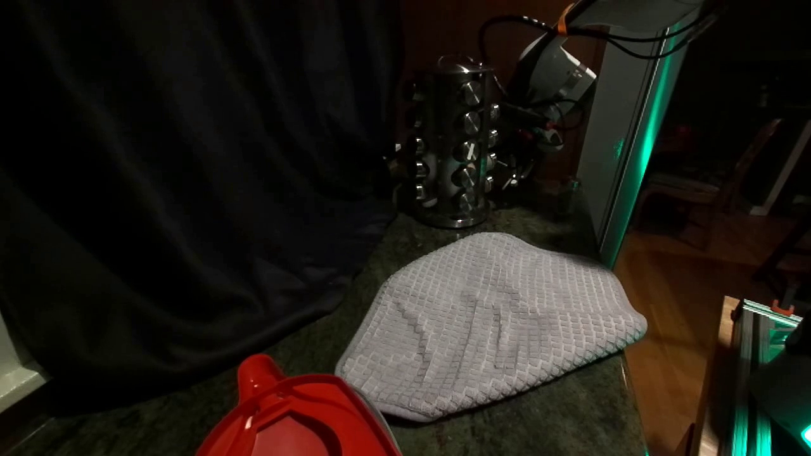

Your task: Remove one glass jar from the silver holder on the right.

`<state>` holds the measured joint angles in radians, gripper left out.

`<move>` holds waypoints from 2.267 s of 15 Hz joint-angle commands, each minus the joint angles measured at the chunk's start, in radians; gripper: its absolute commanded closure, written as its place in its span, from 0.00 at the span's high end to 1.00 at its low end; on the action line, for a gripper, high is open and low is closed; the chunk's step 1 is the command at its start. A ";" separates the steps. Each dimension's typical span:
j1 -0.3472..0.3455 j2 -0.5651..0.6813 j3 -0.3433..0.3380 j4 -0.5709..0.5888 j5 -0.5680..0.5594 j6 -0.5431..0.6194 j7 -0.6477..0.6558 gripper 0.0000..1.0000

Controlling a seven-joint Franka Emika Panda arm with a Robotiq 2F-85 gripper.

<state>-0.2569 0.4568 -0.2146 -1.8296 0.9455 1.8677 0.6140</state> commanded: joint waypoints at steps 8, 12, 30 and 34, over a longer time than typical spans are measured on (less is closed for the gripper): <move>-0.007 0.031 0.002 0.044 0.063 -0.031 0.015 0.50; -0.006 0.031 0.001 0.044 0.062 -0.027 0.014 0.24; -0.024 -0.029 -0.014 -0.020 0.121 -0.014 0.041 0.24; -0.019 -0.047 -0.027 -0.039 0.108 0.005 0.004 0.24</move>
<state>-0.2613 0.4510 -0.2288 -1.8448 1.0305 1.8673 0.6403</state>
